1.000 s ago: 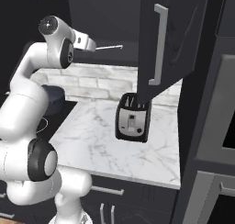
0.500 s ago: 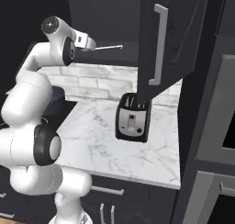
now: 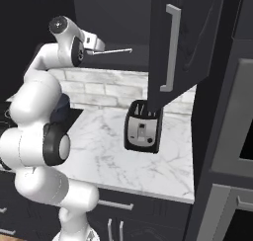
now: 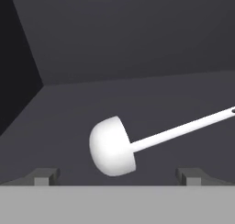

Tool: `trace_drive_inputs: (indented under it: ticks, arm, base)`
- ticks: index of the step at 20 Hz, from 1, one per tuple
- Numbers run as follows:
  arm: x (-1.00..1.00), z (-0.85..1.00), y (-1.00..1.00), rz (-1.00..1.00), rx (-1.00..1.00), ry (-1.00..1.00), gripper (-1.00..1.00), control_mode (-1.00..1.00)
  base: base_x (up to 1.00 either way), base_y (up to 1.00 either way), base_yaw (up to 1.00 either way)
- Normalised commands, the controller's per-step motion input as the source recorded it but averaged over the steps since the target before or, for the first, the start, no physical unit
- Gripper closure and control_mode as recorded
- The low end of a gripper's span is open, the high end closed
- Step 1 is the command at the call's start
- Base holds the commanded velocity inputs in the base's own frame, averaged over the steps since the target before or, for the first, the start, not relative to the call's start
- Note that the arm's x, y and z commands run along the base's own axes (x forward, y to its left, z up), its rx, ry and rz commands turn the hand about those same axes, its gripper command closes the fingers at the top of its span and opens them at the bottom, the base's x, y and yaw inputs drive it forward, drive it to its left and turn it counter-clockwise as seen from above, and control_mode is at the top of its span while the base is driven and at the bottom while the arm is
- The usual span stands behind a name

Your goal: Open the cabinet and move the ladle to the pot. Then close the cabinet.

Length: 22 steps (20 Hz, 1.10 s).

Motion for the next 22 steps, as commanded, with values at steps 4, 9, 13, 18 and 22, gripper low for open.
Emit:
trace_drive_inputs:
  ticks: [4, 9, 13, 18, 22]
  arm:
    - [0.24, -0.01, 0.0, 0.0, 0.0, 0.0, -1.0, -1.0]
    - [0.2, -0.01, 0.0, 0.0, 0.0, 0.0, -1.0, -1.0]
    - [0.15, -0.03, 0.0, 0.0, 0.0, 0.0, -1.0, -1.0]
    - [0.14, -0.11, 0.0, 0.0, 0.0, 0.0, -1.0, -1.0]
    - [0.11, -0.07, 0.0, 0.0, 0.0, 0.0, -1.0, -1.0]
  base:
    - [0.0, 0.0, 0.0]
    - [0.0, 0.0, 0.0]
    - [0.0, 0.0, 0.0]
    - [0.0, 0.0, 0.0]
    - [0.0, 0.0, 0.0]
